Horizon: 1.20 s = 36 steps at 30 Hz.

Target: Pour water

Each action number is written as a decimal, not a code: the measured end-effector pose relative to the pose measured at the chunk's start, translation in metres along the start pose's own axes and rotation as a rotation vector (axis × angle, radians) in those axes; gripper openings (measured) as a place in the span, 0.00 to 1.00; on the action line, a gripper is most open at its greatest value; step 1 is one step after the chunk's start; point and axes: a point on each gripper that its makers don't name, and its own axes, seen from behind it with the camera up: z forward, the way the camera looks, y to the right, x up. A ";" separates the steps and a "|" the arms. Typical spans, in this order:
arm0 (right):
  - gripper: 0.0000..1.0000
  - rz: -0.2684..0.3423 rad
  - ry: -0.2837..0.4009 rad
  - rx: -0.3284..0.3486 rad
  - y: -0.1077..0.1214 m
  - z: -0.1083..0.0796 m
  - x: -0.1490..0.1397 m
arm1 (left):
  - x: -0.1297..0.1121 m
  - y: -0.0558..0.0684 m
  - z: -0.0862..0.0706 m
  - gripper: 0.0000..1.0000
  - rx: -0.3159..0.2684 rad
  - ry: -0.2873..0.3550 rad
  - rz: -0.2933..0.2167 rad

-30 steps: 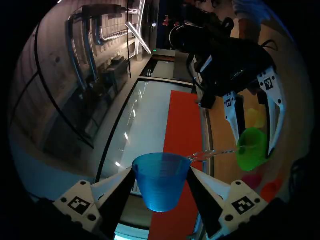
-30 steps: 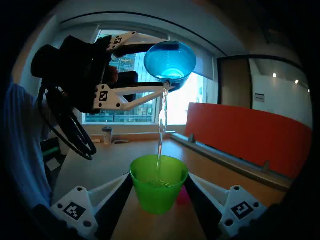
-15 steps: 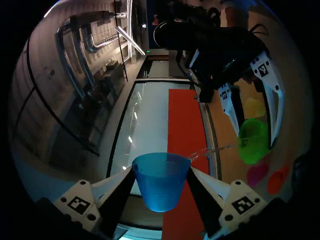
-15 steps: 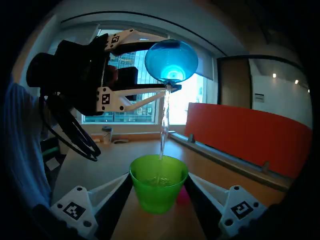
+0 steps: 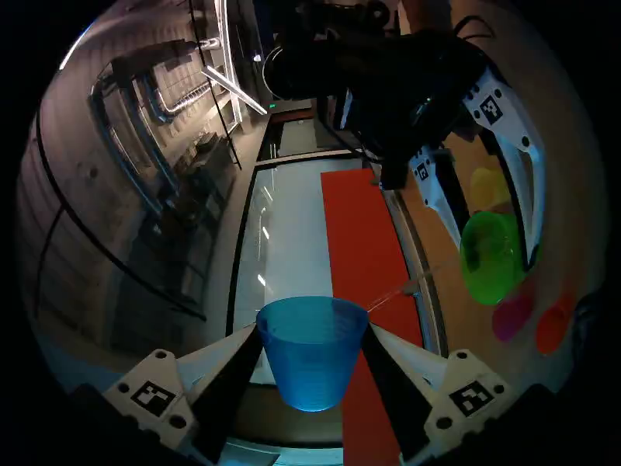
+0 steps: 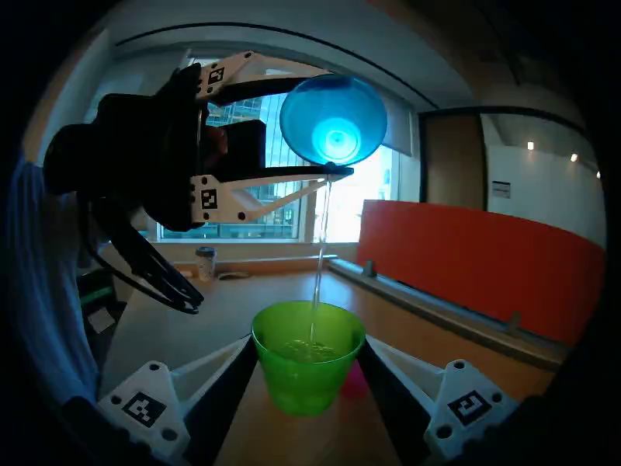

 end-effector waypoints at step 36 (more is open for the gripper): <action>0.90 0.011 0.021 -0.014 0.004 0.000 0.007 | -0.003 0.008 0.003 0.86 -0.048 -0.003 -0.359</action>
